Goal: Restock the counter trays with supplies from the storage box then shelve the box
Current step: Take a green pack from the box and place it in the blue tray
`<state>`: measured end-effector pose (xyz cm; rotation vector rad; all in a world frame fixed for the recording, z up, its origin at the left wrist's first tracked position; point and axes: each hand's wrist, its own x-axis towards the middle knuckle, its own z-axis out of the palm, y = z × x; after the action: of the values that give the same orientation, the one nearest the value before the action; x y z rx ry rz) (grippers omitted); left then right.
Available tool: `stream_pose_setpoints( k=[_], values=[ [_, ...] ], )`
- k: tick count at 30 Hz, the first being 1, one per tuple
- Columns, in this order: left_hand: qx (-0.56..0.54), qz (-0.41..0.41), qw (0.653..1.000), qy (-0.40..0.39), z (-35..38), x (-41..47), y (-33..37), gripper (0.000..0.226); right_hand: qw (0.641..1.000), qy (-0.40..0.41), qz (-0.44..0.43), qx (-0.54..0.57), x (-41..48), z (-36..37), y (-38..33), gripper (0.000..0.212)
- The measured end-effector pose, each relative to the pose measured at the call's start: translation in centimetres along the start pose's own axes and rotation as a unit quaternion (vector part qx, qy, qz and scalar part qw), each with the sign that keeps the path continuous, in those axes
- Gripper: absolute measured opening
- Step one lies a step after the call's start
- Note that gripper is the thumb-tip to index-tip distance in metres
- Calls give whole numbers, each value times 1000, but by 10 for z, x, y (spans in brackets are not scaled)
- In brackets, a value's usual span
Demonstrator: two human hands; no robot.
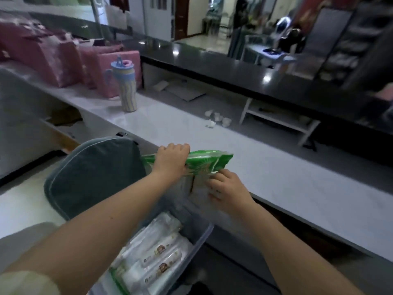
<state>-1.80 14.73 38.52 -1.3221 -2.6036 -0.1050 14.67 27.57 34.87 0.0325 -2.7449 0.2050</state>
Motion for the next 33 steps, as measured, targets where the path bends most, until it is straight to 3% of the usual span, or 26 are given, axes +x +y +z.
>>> stream_pose_setpoints(
  k=[5, 9, 17, 25, 33],
  values=[
    [-52, 134, 988, 62, -41, 24, 114, 35, 987, 2, 133, -94, -94, -92, 39, 30],
    [-75, 216, 967, 118, -73, 31, 222, 35, 963, 49, 223, -146, -178, -163, 66, 28],
    [-128, 345, 920, 134, -91, -3, 475, 38, 921, 83, 324, -201, -397, -264, 104, 24],
    [-184, 383, 891, 158, -135, -15, 716, 38, 879, 98, 400, -240, -589, -392, 170, 26],
    [-189, 389, 886, 166, -129, 22, 850, 37, 831, 121, 480, -252, -692, -430, 270, 24]
  ],
)
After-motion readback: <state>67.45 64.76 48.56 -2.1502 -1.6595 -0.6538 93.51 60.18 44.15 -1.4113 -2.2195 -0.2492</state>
